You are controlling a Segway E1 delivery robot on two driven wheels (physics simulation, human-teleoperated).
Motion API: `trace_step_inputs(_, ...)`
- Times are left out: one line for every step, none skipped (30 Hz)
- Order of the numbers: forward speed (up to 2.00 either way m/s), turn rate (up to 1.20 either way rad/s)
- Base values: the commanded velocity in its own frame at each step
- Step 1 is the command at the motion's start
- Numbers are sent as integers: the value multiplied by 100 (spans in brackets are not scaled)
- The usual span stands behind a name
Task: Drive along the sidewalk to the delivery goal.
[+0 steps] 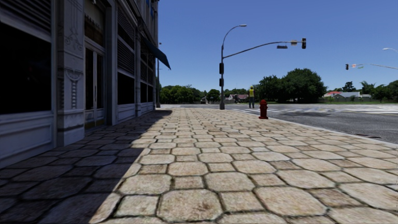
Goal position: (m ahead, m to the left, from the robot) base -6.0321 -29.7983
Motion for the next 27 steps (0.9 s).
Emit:
trace_step_inputs(200, 0)
trace_step_inputs(200, 0)
trace_step_inputs(200, 0)
trace_step_inputs(200, 0)
trace_step_inputs(200, 0)
trace_step_inputs(200, 0)
trace_step_inputs(200, 0)
trace_step_inputs(200, 0)
trace_step_inputs(200, 0)
trace_step_inputs(200, 0)
trace_step_inputs(200, 0)
trace_step_inputs(200, 0)
trace_step_inputs(200, 0)
trace_step_inputs(200, 0)
trace_step_inputs(200, 0)
trace_step_inputs(200, 0)
trace_step_inputs(200, 0)
trace_step_inputs(200, 0)
trace_step_inputs(200, 0)
trace_step_inputs(200, 0)
trace_step_inputs(200, 0)
trace_step_inputs(200, 0)
trace_step_inputs(200, 0)
trace_step_inputs(200, 0)
trace_step_inputs(200, 0)
trace_step_inputs(200, 0)
trace_step_inputs(200, 0)
